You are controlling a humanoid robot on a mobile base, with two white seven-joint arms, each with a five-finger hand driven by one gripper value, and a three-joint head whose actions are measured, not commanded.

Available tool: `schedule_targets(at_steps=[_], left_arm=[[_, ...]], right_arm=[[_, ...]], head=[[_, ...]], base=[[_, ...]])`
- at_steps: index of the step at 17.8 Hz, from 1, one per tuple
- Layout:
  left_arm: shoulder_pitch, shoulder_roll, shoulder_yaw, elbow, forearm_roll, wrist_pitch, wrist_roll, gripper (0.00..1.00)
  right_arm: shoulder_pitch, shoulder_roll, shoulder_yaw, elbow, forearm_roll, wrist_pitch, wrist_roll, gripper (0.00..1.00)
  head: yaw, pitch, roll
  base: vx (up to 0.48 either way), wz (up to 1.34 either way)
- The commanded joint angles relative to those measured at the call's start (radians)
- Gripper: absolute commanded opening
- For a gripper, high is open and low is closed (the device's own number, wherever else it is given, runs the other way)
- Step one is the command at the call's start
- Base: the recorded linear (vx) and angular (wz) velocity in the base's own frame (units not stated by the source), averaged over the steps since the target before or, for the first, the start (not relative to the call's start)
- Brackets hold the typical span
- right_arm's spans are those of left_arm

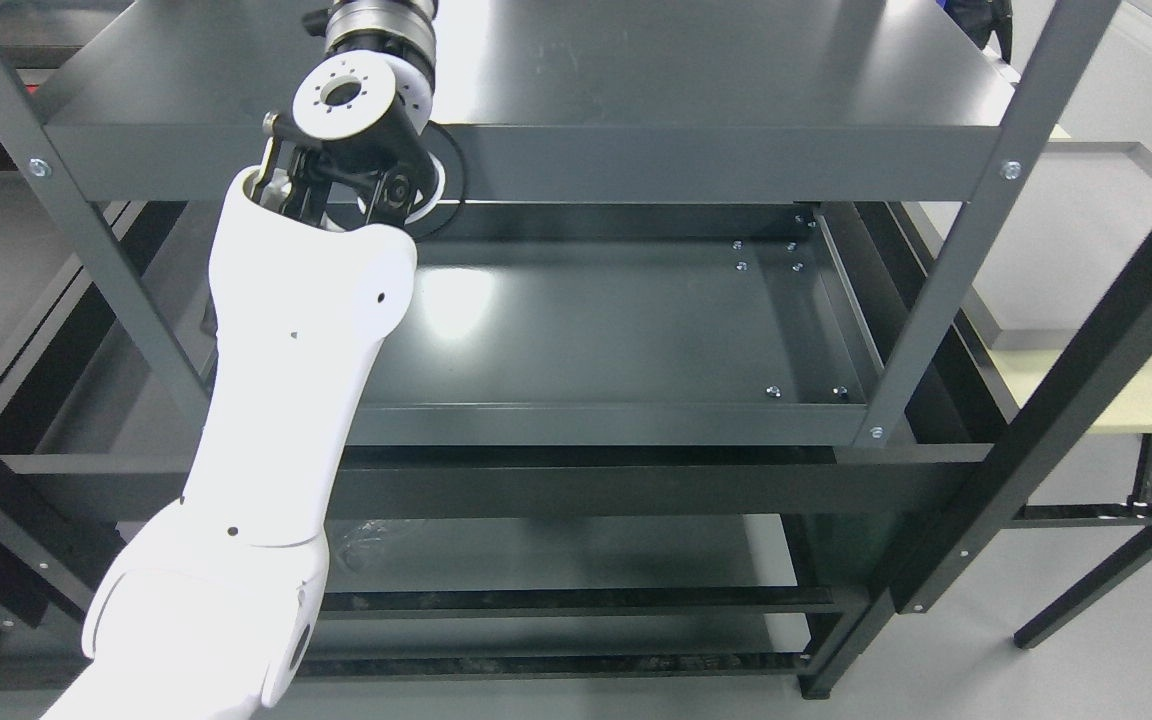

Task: Place yellow IKEA cup on middle right shelf
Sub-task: 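Reach the left hand up and into the shelf above the middle tier, then lower the cup onto the shelf and open the left hand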

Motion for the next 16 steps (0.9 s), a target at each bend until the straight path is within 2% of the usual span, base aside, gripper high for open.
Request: schedule_targets(at_steps=[1,6,8,9,11,16], left_arm=[[-0.096,0.018,-0.131,0.245,0.263,0.023,0.016,0.00],[-0.105,0.018,-0.234,0.280,0.318,0.030,0.019,0.00],[-0.106,0.018,-0.259,0.277,0.309,0.030,0.017,0.04],[-0.106,0.018,-0.277,0.276,0.306,0.030,0.016,0.12],[-0.111,0.018,-0.314,0.271,0.304,0.030,0.014,0.37],[-0.117,0.018,-0.326,0.267,0.272,0.030,0.008,0.71]], right_arm=[[0.011,-0.017,0.017,0.000,-0.025,0.002,-0.215,0.99],[0.011,-0.017,0.017,0.000,-0.025,0.002,-0.215,0.99],[0.011,-0.017,0.017,0.000,-0.025,0.002,-0.215,0.99],[0.011,-0.017,0.017,0.000,-0.025,0.002,-0.215,0.99],[0.011,-0.017,0.017,0.000,-0.025,0.002,-0.215,0.99],[0.011,-0.017,0.017,0.000,-0.025,0.002,-0.215,0.99]], head=[[0.0000,0.000,0.000],[0.0000,0.000,0.000],[0.0000,0.000,0.000],[0.0000,0.000,0.000],[0.0000,0.000,0.000],[0.0000,0.000,0.000]], base=[[0.076,0.08],[0.066,0.08],[0.042,0.04],[0.033,0.00],[0.000,0.00],[0.000,0.00]])
